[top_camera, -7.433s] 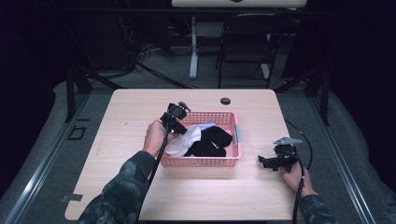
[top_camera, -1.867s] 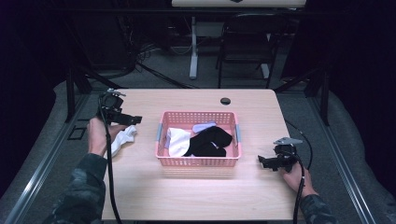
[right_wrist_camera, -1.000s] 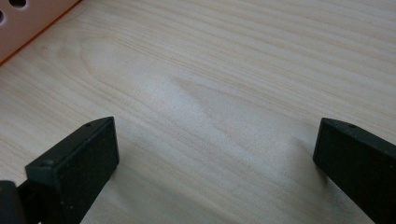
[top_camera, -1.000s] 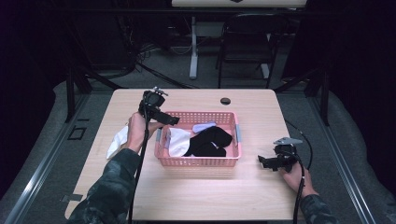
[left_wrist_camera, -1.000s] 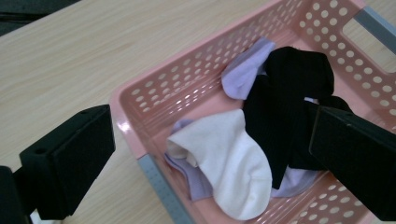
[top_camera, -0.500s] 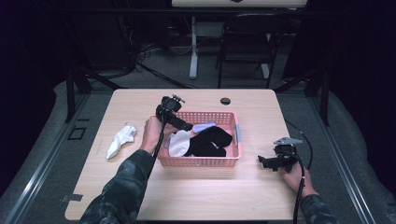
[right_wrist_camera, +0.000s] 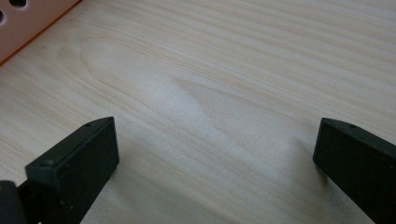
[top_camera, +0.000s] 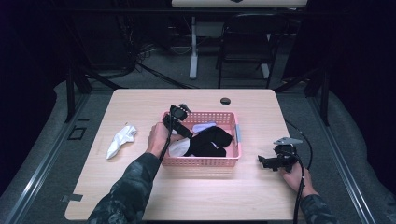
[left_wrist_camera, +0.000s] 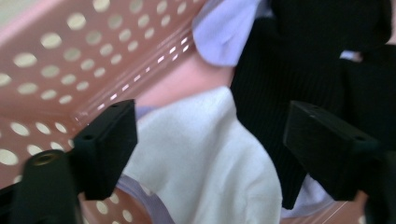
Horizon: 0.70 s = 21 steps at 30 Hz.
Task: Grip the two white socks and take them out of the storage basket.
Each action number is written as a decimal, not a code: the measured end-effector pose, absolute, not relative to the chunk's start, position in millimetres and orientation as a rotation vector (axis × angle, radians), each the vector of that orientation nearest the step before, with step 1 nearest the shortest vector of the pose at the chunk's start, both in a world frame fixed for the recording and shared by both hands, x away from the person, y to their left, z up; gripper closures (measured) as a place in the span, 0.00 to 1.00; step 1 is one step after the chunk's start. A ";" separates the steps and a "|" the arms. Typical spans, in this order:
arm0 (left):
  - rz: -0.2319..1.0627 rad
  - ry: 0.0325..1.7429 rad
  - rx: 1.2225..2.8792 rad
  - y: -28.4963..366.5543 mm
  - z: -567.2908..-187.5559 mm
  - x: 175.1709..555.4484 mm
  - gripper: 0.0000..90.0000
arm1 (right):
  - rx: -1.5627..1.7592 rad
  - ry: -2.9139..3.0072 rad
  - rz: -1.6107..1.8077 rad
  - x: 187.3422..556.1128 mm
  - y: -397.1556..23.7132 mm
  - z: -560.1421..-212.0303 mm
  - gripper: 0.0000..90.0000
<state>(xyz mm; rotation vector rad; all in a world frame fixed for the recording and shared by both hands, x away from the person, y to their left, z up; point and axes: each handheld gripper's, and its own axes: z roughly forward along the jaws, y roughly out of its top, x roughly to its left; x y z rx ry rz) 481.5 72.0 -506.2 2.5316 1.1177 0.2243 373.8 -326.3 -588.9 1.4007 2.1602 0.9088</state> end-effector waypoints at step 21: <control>0.226 1.187 2.677 70.1 -524.9 481.8 0.82 | 1.397 2.163 0.909 373.7 -326.6 -588.9 0.00</control>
